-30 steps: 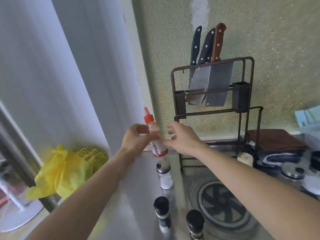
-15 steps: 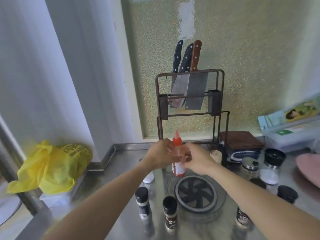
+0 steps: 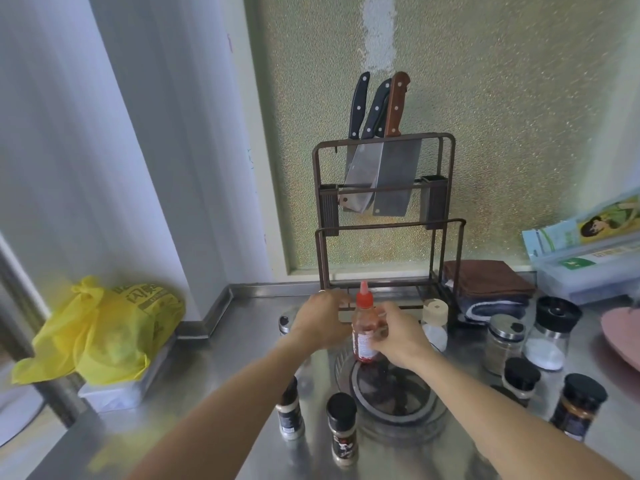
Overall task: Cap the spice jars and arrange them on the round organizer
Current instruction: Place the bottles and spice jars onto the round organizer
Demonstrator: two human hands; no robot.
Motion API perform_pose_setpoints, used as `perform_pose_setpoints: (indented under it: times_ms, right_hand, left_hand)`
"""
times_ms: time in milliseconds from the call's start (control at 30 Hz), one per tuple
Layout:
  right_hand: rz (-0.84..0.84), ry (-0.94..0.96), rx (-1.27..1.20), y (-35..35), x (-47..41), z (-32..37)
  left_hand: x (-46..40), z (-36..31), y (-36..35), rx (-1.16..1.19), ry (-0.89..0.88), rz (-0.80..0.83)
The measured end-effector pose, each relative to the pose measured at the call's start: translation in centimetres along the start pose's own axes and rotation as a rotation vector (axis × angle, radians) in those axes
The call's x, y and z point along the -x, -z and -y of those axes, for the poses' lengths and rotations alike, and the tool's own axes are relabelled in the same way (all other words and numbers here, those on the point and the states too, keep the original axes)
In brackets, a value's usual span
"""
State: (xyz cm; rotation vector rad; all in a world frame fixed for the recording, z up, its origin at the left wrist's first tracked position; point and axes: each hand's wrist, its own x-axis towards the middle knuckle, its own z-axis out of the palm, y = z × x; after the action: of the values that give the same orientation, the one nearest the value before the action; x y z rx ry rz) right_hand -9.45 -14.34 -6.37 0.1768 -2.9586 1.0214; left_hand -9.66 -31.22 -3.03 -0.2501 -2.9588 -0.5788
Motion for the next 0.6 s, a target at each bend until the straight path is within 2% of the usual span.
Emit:
perform_pose_setpoints:
  times_ms: [67,133,267,400,600]
  right_hand:
    - [-0.032,-0.01,0.0,0.3,0.2,-0.1]
    - [-0.109,-0.024,0.029,1.0,0.7,0.0]
    - [-0.232,0.022,0.017,1.9,2.5,1.2]
    - [-0.173,0.083,-0.094,0.8,3.9,3.0]
    - [-0.066,0.179,-0.189,1.4,4.4,4.5]
  left_hand:
    - [0.5,1.4,1.3,-0.012,0.027,-0.107]
    - [0.7,3.4,2.3,-0.055,0.091,-0.136]
    - [1.3,6.2,2.5,-0.111,0.228,0.085]
    - [2.3,6.8,1.4,-0.076,0.242,0.047]
    - [4.4,4.1,4.8,-0.013,0.097,-0.041]
